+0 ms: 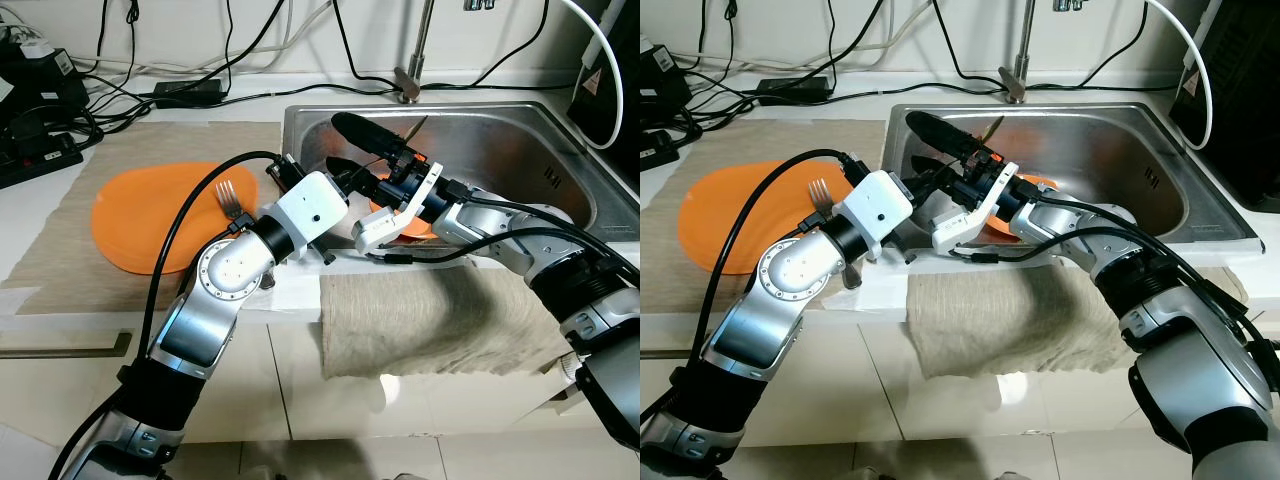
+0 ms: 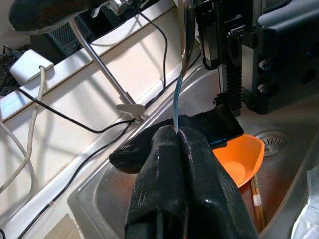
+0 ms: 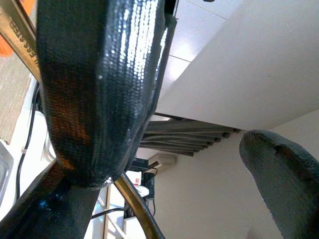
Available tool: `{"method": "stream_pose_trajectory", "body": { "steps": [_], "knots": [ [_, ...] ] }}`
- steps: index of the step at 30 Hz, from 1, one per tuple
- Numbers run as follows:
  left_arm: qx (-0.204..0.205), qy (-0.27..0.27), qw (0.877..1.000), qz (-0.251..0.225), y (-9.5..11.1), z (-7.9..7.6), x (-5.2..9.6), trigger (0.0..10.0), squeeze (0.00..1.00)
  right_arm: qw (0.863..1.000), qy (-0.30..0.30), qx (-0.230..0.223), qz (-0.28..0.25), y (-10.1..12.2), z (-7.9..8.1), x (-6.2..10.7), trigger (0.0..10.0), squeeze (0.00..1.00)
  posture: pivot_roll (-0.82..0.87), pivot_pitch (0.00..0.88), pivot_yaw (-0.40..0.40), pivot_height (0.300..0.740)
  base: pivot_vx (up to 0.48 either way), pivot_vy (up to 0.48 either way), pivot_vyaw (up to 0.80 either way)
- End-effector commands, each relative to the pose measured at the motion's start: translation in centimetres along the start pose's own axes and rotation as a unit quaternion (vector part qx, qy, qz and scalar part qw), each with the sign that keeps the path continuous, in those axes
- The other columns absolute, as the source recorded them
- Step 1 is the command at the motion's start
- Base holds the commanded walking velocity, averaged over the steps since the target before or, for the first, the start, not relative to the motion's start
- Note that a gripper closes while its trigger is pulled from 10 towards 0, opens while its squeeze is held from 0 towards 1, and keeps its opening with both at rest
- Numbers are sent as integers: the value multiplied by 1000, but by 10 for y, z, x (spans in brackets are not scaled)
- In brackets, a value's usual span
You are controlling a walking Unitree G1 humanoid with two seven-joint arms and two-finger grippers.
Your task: Kitchen organization
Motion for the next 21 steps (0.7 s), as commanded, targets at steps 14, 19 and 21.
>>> {"method": "stream_pose_trajectory", "body": {
  "steps": [14,19,21],
  "knots": [
    [-36,-26,999,0,-3,-5,-2,0,0,999,-31,-9,42,-16,-17,-3,0,0,-2,0,45,740,0,0,0],
    [-49,-24,998,0,-5,-2,-1,0,0,997,-39,-14,61,-22,-20,-1,0,0,-3,0,47,740,0,0,0],
    [-51,-23,998,1,-5,-1,-1,0,0,997,-41,-14,63,-22,-20,0,0,0,-2,0,47,740,0,0,0]
  ]
}}
Point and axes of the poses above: a point about 5 cm out from each wrist's last joint towards the gripper, its own x axis pointing back from the gripper into the wrist, its own y axis along the axis of the wrist's last joint, z = x × y, the point moved 3 cm from there along -x, pointing out of the wrist towards the gripper, and after that the axes turned 14 degrees about -x, right-handed, at the moved point
